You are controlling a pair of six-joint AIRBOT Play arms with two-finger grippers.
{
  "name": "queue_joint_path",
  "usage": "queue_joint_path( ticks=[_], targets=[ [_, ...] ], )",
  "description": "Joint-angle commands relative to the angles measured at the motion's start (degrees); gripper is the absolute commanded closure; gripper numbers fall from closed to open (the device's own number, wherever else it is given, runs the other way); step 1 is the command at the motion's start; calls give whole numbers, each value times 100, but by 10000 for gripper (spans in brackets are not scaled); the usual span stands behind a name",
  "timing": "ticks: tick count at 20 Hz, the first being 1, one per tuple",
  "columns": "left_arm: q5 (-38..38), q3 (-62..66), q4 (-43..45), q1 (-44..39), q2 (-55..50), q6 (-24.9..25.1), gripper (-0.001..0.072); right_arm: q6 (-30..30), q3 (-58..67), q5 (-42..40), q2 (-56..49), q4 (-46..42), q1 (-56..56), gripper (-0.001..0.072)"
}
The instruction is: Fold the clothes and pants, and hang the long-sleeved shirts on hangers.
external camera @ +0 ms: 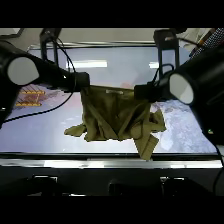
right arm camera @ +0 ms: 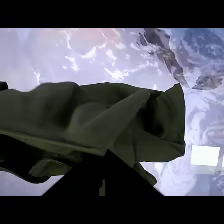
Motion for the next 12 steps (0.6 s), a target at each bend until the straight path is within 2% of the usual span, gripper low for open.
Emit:
queue_joint_path(
  ticks=[1,4,8,12],
  targets=[
    [334,-640,22,184,-42,-26,688,522,-1207,-575,476,-103,-4,684],
    [645,-1005,-216,251,-57,-28,688,870,-1917,-916,737,-63,-9,685],
    [649,-1040,-260,227,-98,-31,688,1303,-2116,-1397,732,-42,-9,685],
    [647,-1038,-293,227,-96,-33,688,1357,-2103,-1526,734,22,-9,685]
  ],
)
